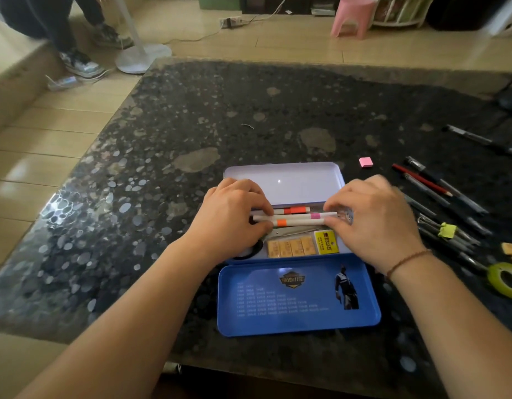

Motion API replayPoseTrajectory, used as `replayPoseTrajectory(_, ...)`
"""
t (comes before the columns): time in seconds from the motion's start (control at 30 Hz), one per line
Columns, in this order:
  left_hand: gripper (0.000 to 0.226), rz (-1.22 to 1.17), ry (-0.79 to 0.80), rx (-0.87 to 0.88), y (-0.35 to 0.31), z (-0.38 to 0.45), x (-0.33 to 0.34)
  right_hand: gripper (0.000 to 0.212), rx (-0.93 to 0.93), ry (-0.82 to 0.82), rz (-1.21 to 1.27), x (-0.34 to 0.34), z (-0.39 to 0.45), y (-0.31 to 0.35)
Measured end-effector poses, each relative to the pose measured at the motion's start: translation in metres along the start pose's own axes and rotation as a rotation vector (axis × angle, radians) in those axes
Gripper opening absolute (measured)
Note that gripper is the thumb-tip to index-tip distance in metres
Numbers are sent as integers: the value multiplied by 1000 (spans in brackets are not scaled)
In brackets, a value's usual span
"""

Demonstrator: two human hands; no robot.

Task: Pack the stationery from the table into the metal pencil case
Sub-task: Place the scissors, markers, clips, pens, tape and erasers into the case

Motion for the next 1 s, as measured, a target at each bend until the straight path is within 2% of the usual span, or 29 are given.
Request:
replayPoseTrajectory(0.13, 10, 1, 17, 28, -8, -1, 3, 6, 128, 91, 107, 5, -2, -13)
replayPoseTrajectory(0.3, 10, -29, 78, 20, -7, 1, 7, 5, 116, 63, 91, 10, -1, -10)
replayPoseTrajectory(0.43, 14, -48, 77, 91, -20, 2, 7, 3, 95, 57, 104, 8, -5, -10)
replayPoseTrajectory(0.53, 27, -71, 71, 159, -35, 3, 7, 13, 80, 48, 152, 5, -10, -13)
replayPoseTrajectory(0.63, 34, -23, 108, 281, -54, 3, 10, 18, 75, -77, 220, -15, -16, -22)
replayPoseTrajectory(0.77, 22, 125, 148, 392, -69, 0, 21, 16, 131, -352, 255, -63, -32, -44)
replayPoseTrajectory(1.0, 18, 127, 161, 315, -58, -1, 19, 13, 348, -551, 171, -122, -87, -108)
Point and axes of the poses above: each hand's wrist, its own z-axis towards the middle knuckle, its own x-axis out of the palm, y = z × x, the point moved 7 cm from there along z, towards the middle knuckle, and after that the axes turned 12 degrees about z, right-handed, at the moved point
